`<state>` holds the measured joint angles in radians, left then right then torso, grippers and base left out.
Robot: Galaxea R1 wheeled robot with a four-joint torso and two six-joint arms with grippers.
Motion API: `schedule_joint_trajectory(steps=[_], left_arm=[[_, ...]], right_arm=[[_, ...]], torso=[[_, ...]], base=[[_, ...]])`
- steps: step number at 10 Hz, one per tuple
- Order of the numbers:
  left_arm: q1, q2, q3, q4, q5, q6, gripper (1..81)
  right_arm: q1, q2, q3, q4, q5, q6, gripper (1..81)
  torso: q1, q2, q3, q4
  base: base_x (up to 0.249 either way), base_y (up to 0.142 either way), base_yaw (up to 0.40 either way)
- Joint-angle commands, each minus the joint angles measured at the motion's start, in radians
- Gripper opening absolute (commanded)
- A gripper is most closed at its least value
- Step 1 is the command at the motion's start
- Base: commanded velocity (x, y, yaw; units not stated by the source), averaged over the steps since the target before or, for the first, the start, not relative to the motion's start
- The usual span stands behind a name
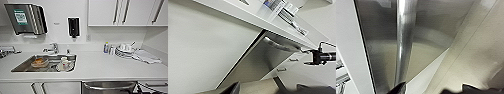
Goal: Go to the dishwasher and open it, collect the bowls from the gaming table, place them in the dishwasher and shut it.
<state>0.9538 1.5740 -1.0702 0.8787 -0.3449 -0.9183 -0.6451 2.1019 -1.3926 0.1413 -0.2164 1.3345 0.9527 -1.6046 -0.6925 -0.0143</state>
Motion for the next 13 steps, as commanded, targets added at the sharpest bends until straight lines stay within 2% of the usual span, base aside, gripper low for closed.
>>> schedule_joint_trajectory(steps=[1,3,6,8,13], left_arm=[[-0.074,-0.051,0.009,0.008,-0.008,-0.002,81.1],[-0.074,-0.051,0.007,0.008,-0.008,-0.002,81.1],[-0.074,-0.051,0.009,0.008,-0.009,-0.002,81.1],[-0.075,-0.051,0.009,0.013,-0.009,-0.002,81.1],[-0.074,-0.048,0.007,0.014,-0.017,-0.002,81.1]], right_arm=[[0.126,0.038,-0.041,0.021,-0.012,0.015,81.1],[0.138,0.071,-0.074,0.023,-0.014,0.029,81.1],[0.187,0.092,-0.130,0.023,-0.029,0.120,81.1],[0.235,0.101,-0.158,0.024,-0.080,0.155,81.1],[0.195,0.180,-0.307,0.023,-0.150,0.175,81.1]], torso=[[0.000,0.000,0.000,0.000],[0.000,0.000,0.000,0.000],[0.000,0.000,0.000,0.000],[0.000,0.000,0.000,0.000],[0.001,0.000,-0.001,0.000]], base=[[0.000,0.000,0.000],[0.000,0.000,0.000],[0.000,0.000,0.000],[0.000,0.000,0.000],[0.000,0.000,0.000]])
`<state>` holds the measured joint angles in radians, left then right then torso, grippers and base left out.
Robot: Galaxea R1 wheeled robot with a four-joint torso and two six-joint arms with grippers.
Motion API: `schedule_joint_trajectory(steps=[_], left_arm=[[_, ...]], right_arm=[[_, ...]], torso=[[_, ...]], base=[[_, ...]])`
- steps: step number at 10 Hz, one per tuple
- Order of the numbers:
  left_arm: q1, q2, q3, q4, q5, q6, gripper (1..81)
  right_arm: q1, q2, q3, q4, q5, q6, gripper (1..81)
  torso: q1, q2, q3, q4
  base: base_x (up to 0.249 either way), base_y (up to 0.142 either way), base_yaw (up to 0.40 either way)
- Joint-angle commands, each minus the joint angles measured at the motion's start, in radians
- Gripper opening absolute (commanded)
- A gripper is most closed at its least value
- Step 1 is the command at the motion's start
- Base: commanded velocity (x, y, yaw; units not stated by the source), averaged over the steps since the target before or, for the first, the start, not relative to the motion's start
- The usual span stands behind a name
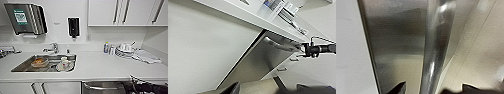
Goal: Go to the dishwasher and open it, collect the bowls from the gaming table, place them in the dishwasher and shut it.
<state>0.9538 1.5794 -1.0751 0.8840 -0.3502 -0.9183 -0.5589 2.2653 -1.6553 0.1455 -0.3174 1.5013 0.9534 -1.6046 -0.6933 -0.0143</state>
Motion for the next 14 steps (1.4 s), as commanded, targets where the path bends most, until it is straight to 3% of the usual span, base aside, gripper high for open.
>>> schedule_joint_trajectory(steps=[1,6,11,14], left_arm=[[-0.074,-0.051,0.009,0.009,-0.012,-0.002,81.1],[-0.075,-0.030,-0.002,0.010,-0.012,-0.002,81.1],[-0.074,-0.021,-0.025,0.010,-0.012,-0.002,81.1],[-0.075,-0.025,-0.025,0.009,-0.012,-0.002,81.1]], right_arm=[[0.101,0.029,-0.067,0.019,-0.051,0.008,81.1],[0.056,0.064,-0.142,-0.007,-0.092,0.008,81.1],[0.017,-0.069,-0.023,-0.107,-0.137,0.008,81.1],[0.006,-0.062,-0.006,-0.150,-0.190,0.008,81.1]], torso=[[0.000,0.000,0.000,0.000],[0.000,0.000,0.000,0.000],[0.000,0.000,0.000,0.000],[0.000,0.000,0.000,0.000]], base=[[0.000,0.000,0.000],[0.000,0.000,0.000],[0.000,0.000,0.000],[0.000,0.000,0.000]])
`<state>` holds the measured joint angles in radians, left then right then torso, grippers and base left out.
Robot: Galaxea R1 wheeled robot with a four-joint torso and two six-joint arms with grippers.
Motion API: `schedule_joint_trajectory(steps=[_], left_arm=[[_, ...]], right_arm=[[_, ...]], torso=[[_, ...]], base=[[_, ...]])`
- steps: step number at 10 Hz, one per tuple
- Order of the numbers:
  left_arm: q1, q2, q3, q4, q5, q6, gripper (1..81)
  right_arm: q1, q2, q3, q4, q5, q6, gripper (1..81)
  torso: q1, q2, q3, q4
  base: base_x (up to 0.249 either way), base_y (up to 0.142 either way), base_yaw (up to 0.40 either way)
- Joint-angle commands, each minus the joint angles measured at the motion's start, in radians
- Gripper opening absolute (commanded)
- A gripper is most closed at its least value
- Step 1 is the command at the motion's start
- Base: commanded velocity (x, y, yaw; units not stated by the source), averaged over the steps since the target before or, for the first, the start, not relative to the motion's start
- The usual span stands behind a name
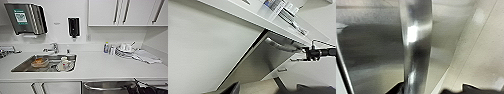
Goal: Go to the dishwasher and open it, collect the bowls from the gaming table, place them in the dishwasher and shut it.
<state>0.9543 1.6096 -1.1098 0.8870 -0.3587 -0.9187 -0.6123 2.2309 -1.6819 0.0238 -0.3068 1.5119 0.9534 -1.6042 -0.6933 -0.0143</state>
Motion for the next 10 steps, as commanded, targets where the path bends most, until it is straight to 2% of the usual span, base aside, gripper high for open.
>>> schedule_joint_trajectory(steps=[1,3,5,10], left_arm=[[-0.074,-0.057,0.010,0.006,-0.003,-0.002,81.1],[-0.075,-0.059,0.010,0.006,-0.005,-0.002,81.1],[-0.076,-0.059,0.010,0.006,-0.005,-0.002,81.1],[-0.076,-0.054,0.010,0.006,-0.005,-0.003,81.1]], right_arm=[[0.058,-0.011,0.012,-0.030,-0.201,-0.002,81.1],[0.058,0.023,-0.013,-0.030,-0.202,0.014,81.1],[0.055,0.075,-0.070,-0.050,-0.259,0.028,81.1],[0.044,0.035,-0.056,-0.051,-0.265,0.028,81.1]], torso=[[0.000,0.000,0.000,0.000],[0.000,0.000,0.000,0.000],[0.000,0.000,0.000,0.000],[0.000,0.000,0.000,0.000]], base=[[0.000,0.000,0.000],[0.000,0.000,0.000],[0.000,0.000,0.000],[0.000,0.000,0.000]])
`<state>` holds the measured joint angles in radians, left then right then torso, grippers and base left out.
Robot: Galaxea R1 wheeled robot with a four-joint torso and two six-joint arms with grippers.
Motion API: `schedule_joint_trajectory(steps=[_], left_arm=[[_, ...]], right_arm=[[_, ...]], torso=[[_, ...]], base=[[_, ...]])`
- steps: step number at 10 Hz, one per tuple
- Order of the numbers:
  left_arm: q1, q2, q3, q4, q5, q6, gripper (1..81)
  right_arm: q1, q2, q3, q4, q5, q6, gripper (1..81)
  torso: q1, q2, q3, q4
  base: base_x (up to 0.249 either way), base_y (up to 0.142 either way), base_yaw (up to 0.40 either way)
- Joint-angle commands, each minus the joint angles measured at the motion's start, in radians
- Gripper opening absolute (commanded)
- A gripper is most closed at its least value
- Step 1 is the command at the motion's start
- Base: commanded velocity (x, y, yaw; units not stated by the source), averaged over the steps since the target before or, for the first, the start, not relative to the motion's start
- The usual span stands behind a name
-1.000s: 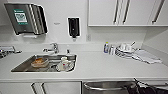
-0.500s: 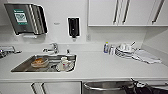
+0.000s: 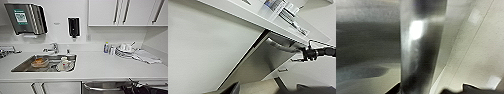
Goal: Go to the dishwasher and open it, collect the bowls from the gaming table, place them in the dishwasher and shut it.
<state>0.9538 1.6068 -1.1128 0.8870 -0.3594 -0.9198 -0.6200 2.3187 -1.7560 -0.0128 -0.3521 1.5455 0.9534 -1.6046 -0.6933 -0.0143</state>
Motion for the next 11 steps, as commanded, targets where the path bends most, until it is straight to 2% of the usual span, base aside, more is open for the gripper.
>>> schedule_joint_trajectory(steps=[1,3,9,10,11], left_arm=[[-0.075,-0.051,0.016,0.006,-0.004,-0.002,81.1],[-0.075,-0.053,0.017,0.006,-0.012,-0.002,81.1],[-0.074,-0.053,0.017,0.006,-0.012,-0.002,81.1],[-0.075,-0.053,0.019,0.007,-0.012,-0.002,81.1],[-0.074,-0.051,0.019,0.007,-0.012,-0.002,81.1]], right_arm=[[0.051,-0.063,0.029,-0.015,-0.220,-0.004,81.1],[0.051,-0.069,0.033,-0.015,-0.220,-0.005,81.1],[0.038,-0.063,0.033,-0.009,-0.214,-0.002,81.1],[0.013,-0.062,0.021,0.000,-0.200,0.007,81.1],[-0.008,-0.062,0.015,0.008,-0.169,0.048,81.1]], torso=[[0.000,0.000,0.000,0.000],[0.000,0.000,0.000,0.000],[0.001,0.001,0.000,0.000],[0.001,0.001,0.000,0.000],[0.001,0.001,0.000,0.000]], base=[[0.000,0.000,0.000],[0.000,0.000,0.000],[-0.089,0.000,0.000],[-0.096,0.000,0.000],[-0.096,0.000,0.000]])
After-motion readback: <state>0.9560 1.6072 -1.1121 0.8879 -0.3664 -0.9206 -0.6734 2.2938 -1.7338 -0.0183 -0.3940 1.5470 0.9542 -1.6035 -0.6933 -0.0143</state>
